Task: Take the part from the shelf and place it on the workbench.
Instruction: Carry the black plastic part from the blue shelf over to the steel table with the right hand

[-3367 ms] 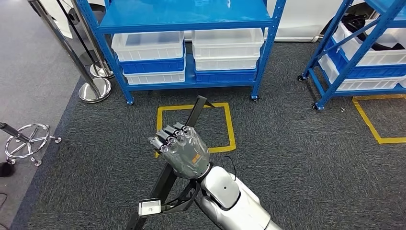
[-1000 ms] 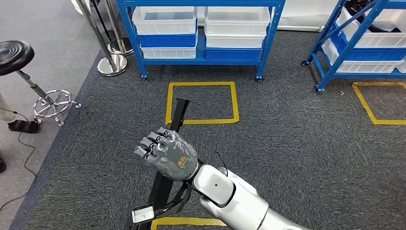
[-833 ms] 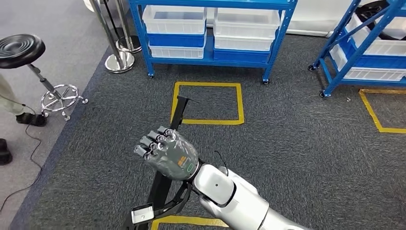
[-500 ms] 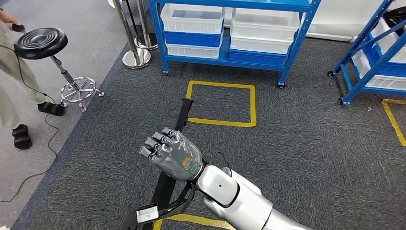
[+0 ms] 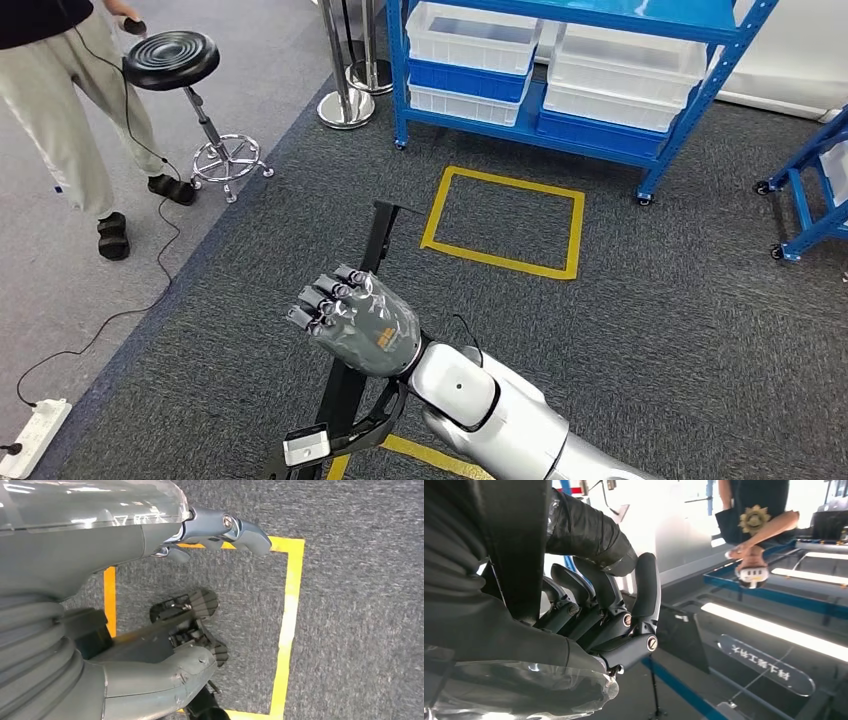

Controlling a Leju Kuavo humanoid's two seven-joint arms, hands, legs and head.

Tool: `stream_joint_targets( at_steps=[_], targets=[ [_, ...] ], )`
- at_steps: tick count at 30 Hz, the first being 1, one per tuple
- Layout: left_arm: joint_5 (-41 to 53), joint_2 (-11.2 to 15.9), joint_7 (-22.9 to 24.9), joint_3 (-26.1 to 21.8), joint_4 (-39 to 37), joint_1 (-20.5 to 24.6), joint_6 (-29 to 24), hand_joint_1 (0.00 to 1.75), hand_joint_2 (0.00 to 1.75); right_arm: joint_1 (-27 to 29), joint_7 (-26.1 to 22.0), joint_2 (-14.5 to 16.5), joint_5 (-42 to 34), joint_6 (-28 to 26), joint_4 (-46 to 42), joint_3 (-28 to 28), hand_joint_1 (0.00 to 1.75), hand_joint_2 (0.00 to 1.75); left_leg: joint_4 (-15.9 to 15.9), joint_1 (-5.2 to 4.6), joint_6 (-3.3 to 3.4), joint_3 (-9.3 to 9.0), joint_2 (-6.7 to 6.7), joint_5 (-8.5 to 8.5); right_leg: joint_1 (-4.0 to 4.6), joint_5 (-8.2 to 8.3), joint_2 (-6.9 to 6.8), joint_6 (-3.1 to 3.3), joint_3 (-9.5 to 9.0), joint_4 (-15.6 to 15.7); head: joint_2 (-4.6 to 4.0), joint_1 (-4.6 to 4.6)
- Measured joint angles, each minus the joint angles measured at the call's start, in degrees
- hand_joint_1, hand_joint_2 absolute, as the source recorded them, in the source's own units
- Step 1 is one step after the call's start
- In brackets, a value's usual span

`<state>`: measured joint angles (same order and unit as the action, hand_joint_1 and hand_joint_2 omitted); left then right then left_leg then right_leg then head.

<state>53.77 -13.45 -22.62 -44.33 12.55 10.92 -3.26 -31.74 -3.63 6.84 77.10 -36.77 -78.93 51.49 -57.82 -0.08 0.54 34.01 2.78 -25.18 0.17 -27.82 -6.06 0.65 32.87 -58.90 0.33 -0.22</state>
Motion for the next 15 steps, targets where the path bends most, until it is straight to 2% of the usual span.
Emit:
stream_joint_targets(
  at_steps=[1,3,4,5,6,7,8,9,11,12,13,14,15],
  targets=[
    [0.0,0.0,0.0,0.0,0.0,-0.1,0.0,0.0,1.75,0.0,0.0,0.0,0.0,0.0,0.0,0.0,1.75,1.75,0.3,0.15,0.28,-0.05,-0.58,0.23,-0.06,-0.27,0.32,-0.29,-0.04,-0.2,0.0,0.0],
    [0.0,0.0,0.0,0.0,0.0,-0.2,0.0,0.0,1.75,-0.1,0.0,0.0,0.0,0.0,-0.2,0.1,1.75,1.75,0.9,0.57,0.95,-0.17,-1.66,0.75,-0.3,-2.46,2.78,-0.81,1.14,-3.3,0.0,0.03],
    [0.0,0.0,0.0,0.0,0.0,-0.1,0.0,0.0,1.75,-0.1,0.0,-0.1,0.0,0.0,-0.2,0.1,1.75,1.75,1.0,0.67,1.14,-0.13,-2.2,0.9,-0.52,-4.28,4.35,-1.0,2.55,-6.4,0.0,0.03],
    [0.0,0.0,0.0,0.0,0.0,-0.1,0.0,0.0,1.75,-0.1,0.0,-0.2,0.0,0.0,-0.2,0.1,1.75,1.75,0.9,0.71,1.27,-0.03,-2.81,0.96,-0.65,-6.13,5.3,-1.15,4.42,-10.3,0.0,0.03],
    [0.0,-0.1,0.0,0.0,0.0,-0.1,0.0,0.0,1.75,0.0,0.0,-0.3,0.0,0.0,-0.2,0.1,1.75,1.75,0.9,0.72,1.32,0.05,-3.49,0.98,-0.76,-7.26,5.68,-1.32,6.08,-13.6,0.0,0.03],
    [0.0,-0.1,0.0,0.0,0.0,-0.1,0.0,0.0,1.75,0.0,0.0,-0.4,0.0,0.0,-0.2,0.2,1.75,1.75,0.7,0.74,1.3,0.11,-4.22,0.97,-0.9,-7.32,5.81,-1.49,7.06,-15.4,0.0,0.02],
    [0.0,-0.1,0.0,0.0,0.0,-0.2,0.0,0.0,1.75,0.1,0.0,-0.5,0.0,0.0,-0.2,0.2,1.75,1.75,0.5,0.78,1.22,0.15,-5.02,0.92,-1.09,-6.2,5.92,-1.64,7.04,-15.0,0.0,0.02],
    [0.1,-0.1,0.0,0.0,0.0,-0.2,0.0,0.0,1.75,0.0,0.0,-0.6,0.0,0.0,-0.2,0.2,1.75,1.75,0.2,0.88,1.04,0.18,-5.82,0.8,-1.34,-4.13,6.21,-1.78,5.9,-12.4,0.0,0.02],
    [0.1,-0.1,0.0,0.0,0.0,-0.1,0.0,0.0,1.75,-0.1,0.0,-0.6,0.0,0.1,-0.2,0.3,1.75,1.75,-0.8,1.01,0.4,0.66,-7.31,0.4,-1.96,-0.8,8.64,-2.01,2.9,-5.4,0.0,0.03],
    [0.2,-0.1,0.0,0.0,0.0,0.0,0.0,0.0,1.75,-0.1,0.0,-0.6,0.0,0.1,-0.2,0.3,1.75,1.75,-1.2,1.06,-0.03,1.1,-7.99,0.29,-2.16,-0.15,9.82,-2.01,2.04,-3.2,0.0,0.02],
    [0.2,-0.1,0.0,0.0,0.0,0.0,0.0,0.0,1.75,-0.1,0.0,-0.6,0.0,0.1,-0.2,0.3,1.75,1.75,-1.4,1.13,-0.46,1.57,-8.59,0.28,-2.14,-0.21,10.67,-1.86,1.81,-2.3,0.0,0.02],
    [0.2,-0.1,0.0,0.1,0.0,0.1,0.0,0.0,1.75,-0.1,0.1,-0.6,0.1,0.2,-0.2,0.3,1.75,1.75,-1.5,1.22,-0.9,1.93,-9.18,0.41,-1.96,-0.32,10.68,-1.58,1.86,-2.2,0.0,0.02],
    [0.2,-0.1,0.0,0.1,0.0,0.0,0.0,0.0,1.75,-0.1,0.1,-0.6,0.1,0.2,-0.2,0.3,1.75,1.75,-1.4,1.4,-1.28,2.17,-9.61,0.56,-1.96,-0.19,9.98,-1.16,1.91,-2.2,0.0,0.01]
  ],
)
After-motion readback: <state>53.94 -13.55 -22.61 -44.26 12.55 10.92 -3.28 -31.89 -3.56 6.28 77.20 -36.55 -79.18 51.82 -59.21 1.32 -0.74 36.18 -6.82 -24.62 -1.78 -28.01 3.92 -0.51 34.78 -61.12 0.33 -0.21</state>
